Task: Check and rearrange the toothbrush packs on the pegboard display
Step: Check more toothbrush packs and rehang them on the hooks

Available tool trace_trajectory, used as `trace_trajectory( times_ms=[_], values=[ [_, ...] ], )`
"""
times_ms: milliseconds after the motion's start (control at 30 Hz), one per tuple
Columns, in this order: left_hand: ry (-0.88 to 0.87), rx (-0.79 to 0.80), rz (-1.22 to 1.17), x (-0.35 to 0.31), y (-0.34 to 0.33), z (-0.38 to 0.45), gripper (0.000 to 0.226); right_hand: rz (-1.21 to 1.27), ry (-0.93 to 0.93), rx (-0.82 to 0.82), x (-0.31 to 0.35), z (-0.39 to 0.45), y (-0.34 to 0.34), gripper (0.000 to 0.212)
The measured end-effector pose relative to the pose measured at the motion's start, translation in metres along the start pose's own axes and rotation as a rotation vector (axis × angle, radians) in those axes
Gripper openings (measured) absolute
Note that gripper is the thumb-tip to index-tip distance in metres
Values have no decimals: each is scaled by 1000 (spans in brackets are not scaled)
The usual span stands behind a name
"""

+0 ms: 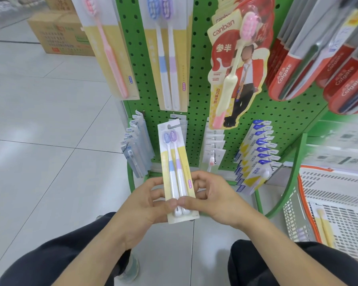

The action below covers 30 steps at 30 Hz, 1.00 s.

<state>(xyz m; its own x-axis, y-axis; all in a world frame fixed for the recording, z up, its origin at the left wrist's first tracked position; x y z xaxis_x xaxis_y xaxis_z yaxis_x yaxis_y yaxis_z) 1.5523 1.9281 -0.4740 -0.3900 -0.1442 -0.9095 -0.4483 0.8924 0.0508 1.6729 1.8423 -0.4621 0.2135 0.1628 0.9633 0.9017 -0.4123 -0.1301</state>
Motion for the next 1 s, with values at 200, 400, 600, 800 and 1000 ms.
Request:
trace_trajectory(
  times_ms=[200, 400, 600, 800, 1000],
  values=[
    [3, -115, 144, 3, 4, -4, 51, -12, -143, 96, -7, -2, -4, 50],
    [16, -160, 229, 2, 7, -5, 55, 37, -149, 138, -4, -5, -5, 61],
    [-34, -223, 465, -5, 11, -7, 76, -77, -31, 10, -2, 0, -3, 61],
    [-91, -164, 541, -13, 13, -8, 68, -62, 53, 7, 3, 0, -8, 61],
    [-97, -124, 441, -12, 1, -10, 47, -364, 205, 4, 10, -4, -24, 52]
  ],
)
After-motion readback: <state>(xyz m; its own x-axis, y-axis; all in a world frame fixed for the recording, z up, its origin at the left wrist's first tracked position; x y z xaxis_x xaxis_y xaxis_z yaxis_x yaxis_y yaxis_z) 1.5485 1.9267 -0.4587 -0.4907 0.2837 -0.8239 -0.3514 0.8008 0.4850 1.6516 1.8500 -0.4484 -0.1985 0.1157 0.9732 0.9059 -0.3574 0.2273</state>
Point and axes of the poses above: each hand's wrist, its own z-axis towards the middle knuckle, its own y-axis out of the back of the hand, x = y × z, the point moved 9 cm from there along z, towards the middle knuckle, and after that the axes turned 14 degrees about z, right-handed, at the moved point
